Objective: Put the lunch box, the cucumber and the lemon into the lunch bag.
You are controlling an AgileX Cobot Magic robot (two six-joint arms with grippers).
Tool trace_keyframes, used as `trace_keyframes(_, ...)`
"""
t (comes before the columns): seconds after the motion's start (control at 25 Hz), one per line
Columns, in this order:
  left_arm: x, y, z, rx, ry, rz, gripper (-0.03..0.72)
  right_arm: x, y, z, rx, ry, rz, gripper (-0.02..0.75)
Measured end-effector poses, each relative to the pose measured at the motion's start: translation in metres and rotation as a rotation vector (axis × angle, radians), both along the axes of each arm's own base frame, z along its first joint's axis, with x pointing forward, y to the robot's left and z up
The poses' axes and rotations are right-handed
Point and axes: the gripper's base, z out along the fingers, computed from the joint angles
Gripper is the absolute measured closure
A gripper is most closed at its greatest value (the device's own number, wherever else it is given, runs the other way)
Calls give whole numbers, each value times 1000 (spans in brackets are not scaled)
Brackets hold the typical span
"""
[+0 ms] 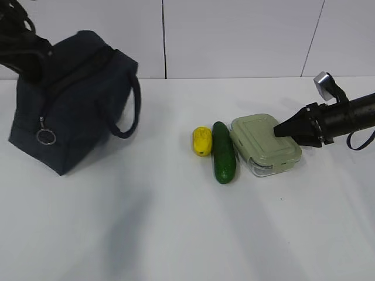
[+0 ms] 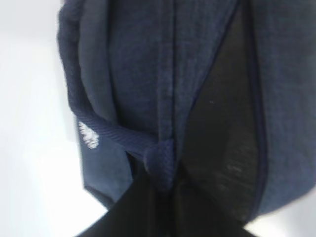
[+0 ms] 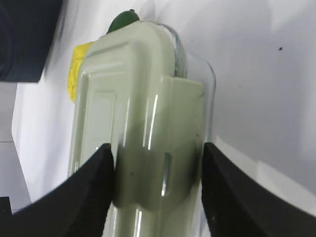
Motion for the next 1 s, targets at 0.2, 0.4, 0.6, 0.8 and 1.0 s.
trace_keyframes(0.2,-5,-27,-1,3,-2,-70,689,0,0,0,1,5,-3,334)
trace_keyframes(0.4,-5,-27,-1,10,-4,-74,689,0,0,0,5,21,-13,342)
trace_keyframes(0.6,-5,-25,-2,29,-6,-67,689,1,0,1,17,36,-31,344)
trace_keyframes(0.8,-4,-23,-2,58,-12,-55,689,2,0,1,30,50,-54,345)
trace_keyframes(1.0,-4,-22,-2,72,-15,-55,689,5,1,3,39,47,-95,345)
